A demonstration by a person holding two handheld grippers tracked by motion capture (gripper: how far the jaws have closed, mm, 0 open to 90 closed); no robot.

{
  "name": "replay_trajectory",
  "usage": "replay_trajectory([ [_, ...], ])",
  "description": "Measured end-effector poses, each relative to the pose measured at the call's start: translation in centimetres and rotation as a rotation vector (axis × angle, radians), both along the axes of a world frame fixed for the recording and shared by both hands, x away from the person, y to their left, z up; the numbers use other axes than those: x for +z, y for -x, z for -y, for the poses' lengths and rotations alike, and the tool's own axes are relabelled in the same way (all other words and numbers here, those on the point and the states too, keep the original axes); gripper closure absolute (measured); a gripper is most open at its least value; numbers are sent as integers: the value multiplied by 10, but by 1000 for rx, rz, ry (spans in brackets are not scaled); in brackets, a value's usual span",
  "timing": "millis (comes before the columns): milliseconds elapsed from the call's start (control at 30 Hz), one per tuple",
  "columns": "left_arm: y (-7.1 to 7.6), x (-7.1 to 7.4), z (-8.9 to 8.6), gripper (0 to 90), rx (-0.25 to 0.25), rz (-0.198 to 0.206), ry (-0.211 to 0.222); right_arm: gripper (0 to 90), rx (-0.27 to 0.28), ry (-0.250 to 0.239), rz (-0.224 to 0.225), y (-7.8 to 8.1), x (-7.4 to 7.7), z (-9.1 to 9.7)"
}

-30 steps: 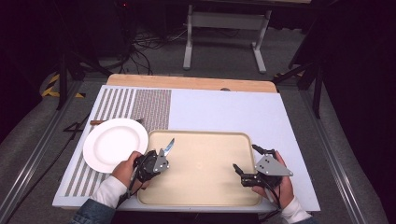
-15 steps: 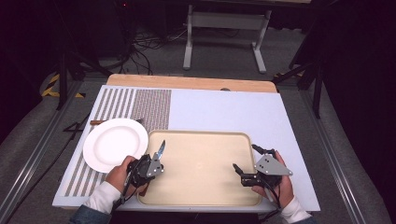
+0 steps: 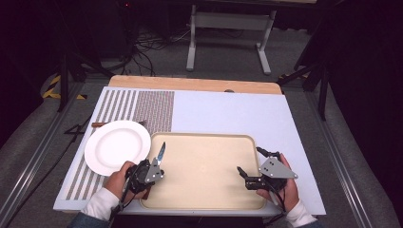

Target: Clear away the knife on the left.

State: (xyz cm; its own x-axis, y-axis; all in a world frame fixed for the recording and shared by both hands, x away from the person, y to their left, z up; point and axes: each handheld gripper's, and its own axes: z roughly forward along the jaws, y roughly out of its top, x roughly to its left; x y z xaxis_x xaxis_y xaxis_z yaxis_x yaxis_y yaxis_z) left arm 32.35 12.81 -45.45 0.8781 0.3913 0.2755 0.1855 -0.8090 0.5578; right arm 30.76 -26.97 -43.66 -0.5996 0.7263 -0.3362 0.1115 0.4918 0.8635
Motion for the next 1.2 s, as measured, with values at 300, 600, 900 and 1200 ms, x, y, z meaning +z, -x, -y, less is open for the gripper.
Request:
replay_trajectory([
  [300,5,0,-3,892,-4,-1,3,99,1,1,0,0,0,0],
  [600,9,0,-3,885,-4,1,-5,99,2,1,0,0,0,0],
  [900,10,1,-3,868,-25,21,5,99,1,-4,2,0,0,0],
  [1200,10,5,-4,854,-36,63,37,99,2,-7,7,1,1,0],
])
